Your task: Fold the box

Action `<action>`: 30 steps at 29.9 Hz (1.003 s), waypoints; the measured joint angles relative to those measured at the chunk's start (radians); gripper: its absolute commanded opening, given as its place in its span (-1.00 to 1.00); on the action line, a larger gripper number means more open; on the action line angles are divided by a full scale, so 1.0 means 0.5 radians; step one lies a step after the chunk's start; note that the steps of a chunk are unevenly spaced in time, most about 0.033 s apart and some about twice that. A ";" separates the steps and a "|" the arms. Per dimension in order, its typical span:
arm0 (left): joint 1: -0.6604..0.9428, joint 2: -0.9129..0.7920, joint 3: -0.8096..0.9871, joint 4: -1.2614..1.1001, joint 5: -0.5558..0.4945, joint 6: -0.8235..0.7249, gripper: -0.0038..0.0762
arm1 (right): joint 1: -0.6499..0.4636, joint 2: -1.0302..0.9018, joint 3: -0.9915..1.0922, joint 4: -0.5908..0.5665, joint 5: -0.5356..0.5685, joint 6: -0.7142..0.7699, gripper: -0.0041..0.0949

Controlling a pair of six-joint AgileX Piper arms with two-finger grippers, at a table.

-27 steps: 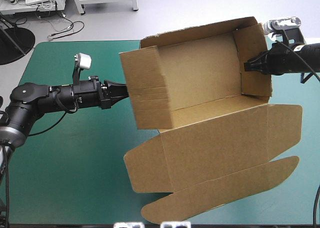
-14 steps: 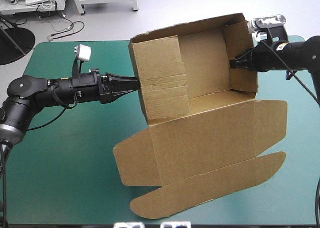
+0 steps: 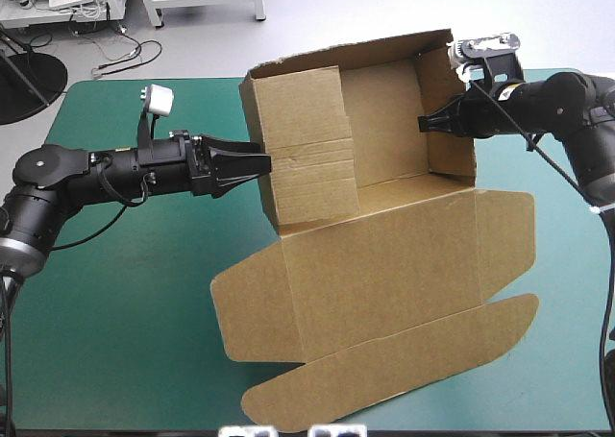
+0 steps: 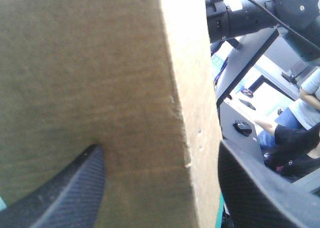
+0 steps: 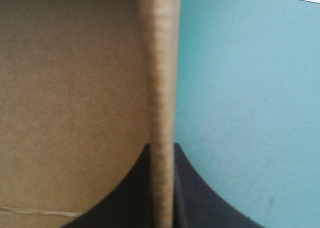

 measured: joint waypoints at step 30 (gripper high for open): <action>-0.723 0.008 -0.316 2.790 -0.870 -2.301 0.19 | 0.344 0.081 0.000 -0.098 -0.166 0.335 -0.96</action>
